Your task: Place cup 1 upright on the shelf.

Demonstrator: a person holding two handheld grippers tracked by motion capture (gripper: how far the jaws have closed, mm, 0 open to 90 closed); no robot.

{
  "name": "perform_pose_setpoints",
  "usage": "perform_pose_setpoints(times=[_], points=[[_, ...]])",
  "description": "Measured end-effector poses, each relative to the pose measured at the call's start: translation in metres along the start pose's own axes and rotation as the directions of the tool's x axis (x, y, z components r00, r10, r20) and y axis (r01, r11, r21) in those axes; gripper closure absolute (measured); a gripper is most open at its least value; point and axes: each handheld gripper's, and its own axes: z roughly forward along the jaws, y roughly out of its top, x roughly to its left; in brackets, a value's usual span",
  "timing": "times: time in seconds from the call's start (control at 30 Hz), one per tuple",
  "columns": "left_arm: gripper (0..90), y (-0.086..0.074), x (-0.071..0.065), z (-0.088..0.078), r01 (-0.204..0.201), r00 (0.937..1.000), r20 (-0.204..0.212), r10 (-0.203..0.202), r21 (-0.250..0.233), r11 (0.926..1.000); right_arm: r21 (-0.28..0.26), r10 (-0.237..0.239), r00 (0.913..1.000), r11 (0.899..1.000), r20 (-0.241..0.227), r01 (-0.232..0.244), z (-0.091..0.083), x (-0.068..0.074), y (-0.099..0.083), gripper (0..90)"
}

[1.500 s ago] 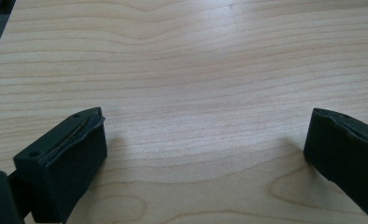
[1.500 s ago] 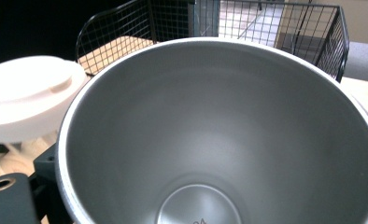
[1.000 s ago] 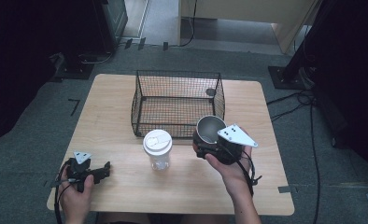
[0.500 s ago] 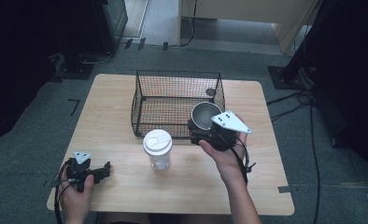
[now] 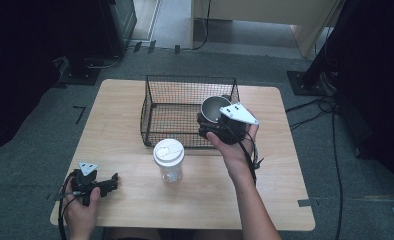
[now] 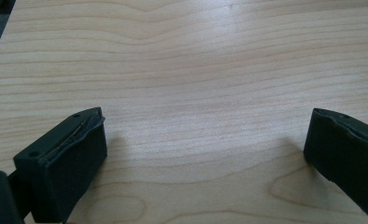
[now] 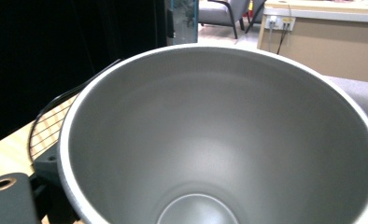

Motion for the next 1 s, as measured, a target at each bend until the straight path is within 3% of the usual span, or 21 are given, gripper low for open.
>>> perform_pose_setpoints(times=[0.33, 1.0], points=[[0.0, 0.0, -0.001, 0.0, -0.005, 1.0, 0.003, 0.005, 0.001, 1.0, 0.027, 0.027, 0.9985, 0.999, 0.049, -0.028, 0.025, -0.012, 0.001, 7.3], [0.0, 0.0, -0.001, 0.0, -0.005, 1.0, 0.003, 0.005, 0.002, 1.0, 0.096, 0.03, 0.9939, 0.995, 0.106, -0.041, 0.08, -0.02, -0.012, 7.2]])
